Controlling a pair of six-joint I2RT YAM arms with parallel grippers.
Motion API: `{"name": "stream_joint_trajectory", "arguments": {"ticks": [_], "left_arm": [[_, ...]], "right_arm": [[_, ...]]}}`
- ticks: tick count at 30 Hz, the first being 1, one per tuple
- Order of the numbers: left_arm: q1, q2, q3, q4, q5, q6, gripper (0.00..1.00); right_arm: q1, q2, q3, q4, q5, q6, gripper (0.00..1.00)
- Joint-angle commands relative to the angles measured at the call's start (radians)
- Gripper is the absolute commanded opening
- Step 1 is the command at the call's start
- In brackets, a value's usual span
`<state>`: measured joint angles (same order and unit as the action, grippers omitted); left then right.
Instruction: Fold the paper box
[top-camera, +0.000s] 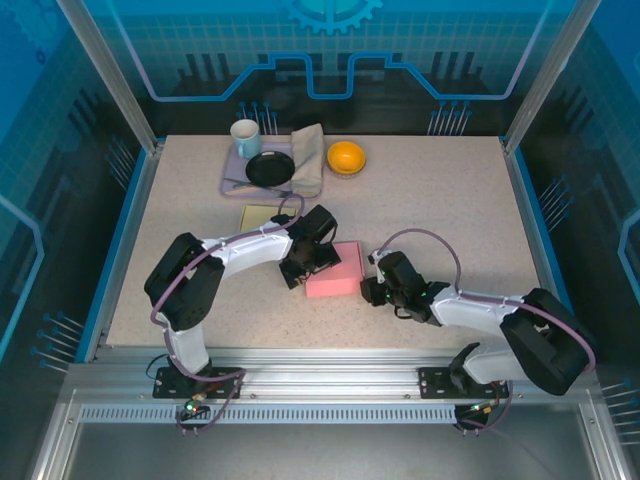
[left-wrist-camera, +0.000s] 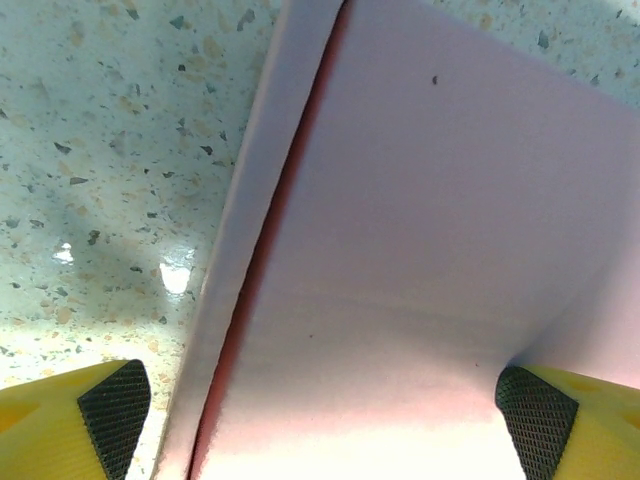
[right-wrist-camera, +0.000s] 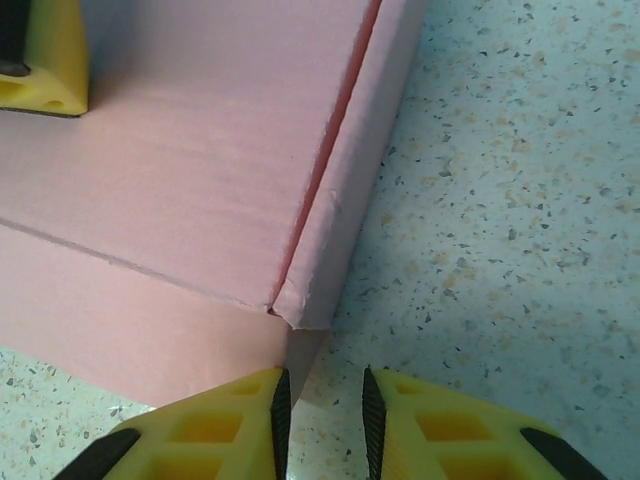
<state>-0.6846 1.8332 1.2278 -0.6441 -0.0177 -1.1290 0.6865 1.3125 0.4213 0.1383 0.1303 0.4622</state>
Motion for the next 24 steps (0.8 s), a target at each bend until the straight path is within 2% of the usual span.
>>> {"name": "stream_joint_trajectory", "arguments": {"ticks": [1,6,10,13,18,24], "left_arm": [[-0.001,0.055,-0.018,-0.060,0.022,-0.014,0.95],[0.006,0.058,-0.025,-0.055,0.023,-0.015,0.95],[0.008,0.066,-0.015,-0.058,0.021,-0.014,0.95],[0.007,0.072,-0.009,-0.057,0.024,-0.014,0.95],[0.007,0.073,-0.007,-0.060,0.026,-0.015,0.95],[0.007,0.071,-0.016,-0.054,0.031,-0.020,0.95]], "right_arm": [[0.002,-0.069,0.015,-0.069,0.010,0.015,0.28],[0.063,-0.213,0.076,-0.255,-0.006,0.048,0.29],[0.097,-0.240,0.117,-0.324,-0.037,0.058,0.30],[0.114,-0.195,0.148,-0.312,-0.084,0.050,0.30],[0.177,-0.080,0.189,-0.231,-0.076,0.005,0.27],[0.225,0.047,0.188,-0.097,0.007,-0.057,0.19]]}}
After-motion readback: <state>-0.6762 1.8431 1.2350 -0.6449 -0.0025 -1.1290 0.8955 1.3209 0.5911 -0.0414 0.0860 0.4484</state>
